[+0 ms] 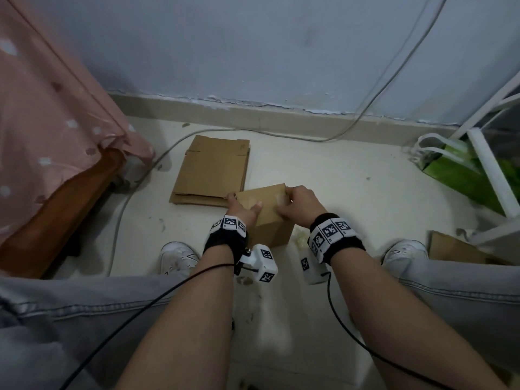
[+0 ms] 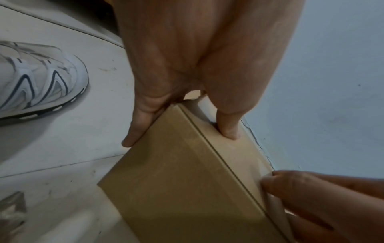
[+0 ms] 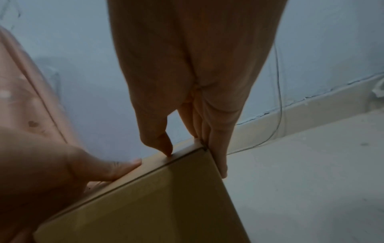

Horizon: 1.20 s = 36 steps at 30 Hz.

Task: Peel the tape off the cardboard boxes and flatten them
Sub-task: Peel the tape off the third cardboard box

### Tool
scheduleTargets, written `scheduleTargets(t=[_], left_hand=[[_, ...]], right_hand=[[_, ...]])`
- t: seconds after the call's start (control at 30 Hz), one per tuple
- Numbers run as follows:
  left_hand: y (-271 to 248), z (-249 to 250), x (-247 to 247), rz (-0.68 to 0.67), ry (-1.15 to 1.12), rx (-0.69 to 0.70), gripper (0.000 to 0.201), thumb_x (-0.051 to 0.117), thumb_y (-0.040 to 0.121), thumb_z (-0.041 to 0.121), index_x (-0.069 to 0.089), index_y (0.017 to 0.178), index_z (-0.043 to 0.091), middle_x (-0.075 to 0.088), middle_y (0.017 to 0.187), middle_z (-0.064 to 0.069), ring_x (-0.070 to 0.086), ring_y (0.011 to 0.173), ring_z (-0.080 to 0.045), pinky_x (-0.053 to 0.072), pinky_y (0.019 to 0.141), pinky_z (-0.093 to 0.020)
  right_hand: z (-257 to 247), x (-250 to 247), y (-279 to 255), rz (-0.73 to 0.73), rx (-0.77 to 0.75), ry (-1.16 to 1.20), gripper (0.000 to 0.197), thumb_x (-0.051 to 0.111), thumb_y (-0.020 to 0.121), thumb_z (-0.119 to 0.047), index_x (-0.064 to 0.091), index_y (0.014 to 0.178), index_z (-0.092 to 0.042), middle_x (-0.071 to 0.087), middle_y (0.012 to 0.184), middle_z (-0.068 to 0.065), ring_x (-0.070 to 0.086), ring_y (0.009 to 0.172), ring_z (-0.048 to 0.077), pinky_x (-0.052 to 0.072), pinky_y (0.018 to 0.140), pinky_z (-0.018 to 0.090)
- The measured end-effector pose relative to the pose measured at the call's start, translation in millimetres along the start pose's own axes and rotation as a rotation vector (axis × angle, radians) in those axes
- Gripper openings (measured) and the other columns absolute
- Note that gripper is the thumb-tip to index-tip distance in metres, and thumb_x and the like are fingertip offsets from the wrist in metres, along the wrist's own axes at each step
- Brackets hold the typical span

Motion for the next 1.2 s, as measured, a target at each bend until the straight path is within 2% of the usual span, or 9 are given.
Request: scheduleTargets(t=[0.13,0.43,0.63,0.77,0.83,0.93,1.03,1.1,1.2], left_hand=[[0,0,-2,-0.014,0.011,-0.018,0.088,0.066,0.089,0.042,0.010,0.152,0.019,0.044,0.146,-0.012,0.049,0.127,-0.035,0.040,0.108,-0.043],[-5,3,0,-0.017,0.024,-0.035,0.088,0.065,0.089,0.042,0.007,0.152,0.019,0.046,0.144,-0.014,0.048,0.129,-0.036,0.037,0.109,-0.044],[-6,3,-1,-0.034,0.037,-0.049,0.089,0.064,0.090,0.043,0.006,0.153,0.020,0.043,0.147,-0.013,0.045,0.131,-0.036,0.036,0.110,-0.046],[-5,3,-3,-0.035,0.021,-0.047,0.088,0.065,0.090,0.041,0.007,0.153,0.019,0.046,0.144,-0.012,0.046,0.130,-0.034,0.036,0.109,-0.042],[-4,4,-4,-0.039,0.016,-0.044,0.087,0.065,0.090,0.040,0.009,0.153,0.018,0.048,0.142,-0.012,0.047,0.129,-0.033,0.037,0.108,-0.040],[-5,4,-3,-0.043,0.014,-0.045,0.086,0.066,0.090,0.040,0.010,0.152,0.019,0.047,0.142,-0.013,0.047,0.129,-0.034,0.037,0.107,-0.041],[-5,2,-4,-0.039,0.009,-0.044,0.086,0.066,0.090,0.039,0.009,0.152,0.019,0.048,0.141,-0.012,0.047,0.129,-0.033,0.037,0.106,-0.040],[-4,2,-4,-0.044,-0.001,-0.042,0.086,0.066,0.090,0.038,0.009,0.152,0.019,0.047,0.141,-0.012,0.047,0.129,-0.033,0.037,0.106,-0.040],[-4,3,-3,-0.050,-0.004,-0.040,0.086,0.066,0.091,0.037,0.009,0.152,0.018,0.047,0.141,-0.012,0.047,0.129,-0.032,0.036,0.107,-0.040]], right_hand=[[-2,2,-1,0.006,-0.006,-0.050,0.036,0.070,0.078,-0.028,0.063,0.106,-0.006,0.064,0.099,0.010,0.060,0.085,0.024,0.043,0.060,0.024],[-8,1,-5,0.033,-0.067,-0.156,0.032,0.066,0.085,-0.025,0.061,0.107,-0.002,0.065,0.104,0.016,0.061,0.098,0.031,0.053,0.082,0.038],[-7,3,-5,0.057,-0.061,-0.145,0.027,0.060,0.090,-0.020,0.061,0.107,0.000,0.065,0.105,0.019,0.061,0.101,0.035,0.050,0.083,0.038],[1,1,-12,0.119,-0.062,0.006,0.044,0.061,0.092,-0.028,0.059,0.132,-0.010,0.065,0.124,0.013,0.058,0.116,0.028,0.048,0.099,0.038],[1,3,-16,0.141,-0.056,0.042,0.045,0.067,0.090,-0.030,0.061,0.131,-0.013,0.065,0.127,0.012,0.059,0.118,0.026,0.047,0.102,0.035],[1,7,-16,0.185,-0.047,0.068,0.030,0.070,0.089,-0.024,0.071,0.116,-0.012,0.070,0.117,0.012,0.062,0.112,0.027,0.049,0.097,0.033],[-2,9,-16,0.235,-0.044,0.008,0.014,0.064,0.092,-0.019,0.074,0.101,-0.012,0.073,0.105,0.011,0.065,0.102,0.029,0.050,0.088,0.031],[-5,11,-18,0.250,-0.043,-0.091,0.014,0.057,0.096,-0.018,0.069,0.101,-0.012,0.072,0.103,0.012,0.064,0.099,0.032,0.050,0.082,0.034],[-7,13,-18,0.260,-0.049,-0.216,0.016,0.048,0.099,-0.019,0.058,0.107,-0.009,0.068,0.105,0.014,0.062,0.098,0.035,0.041,0.072,0.034]])
Point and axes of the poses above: each hand's wrist, its own y-axis towards the middle knuckle, its own x-axis out of the palm, z = x × y, the point moved 6 cm from there along y, towards the middle knuckle
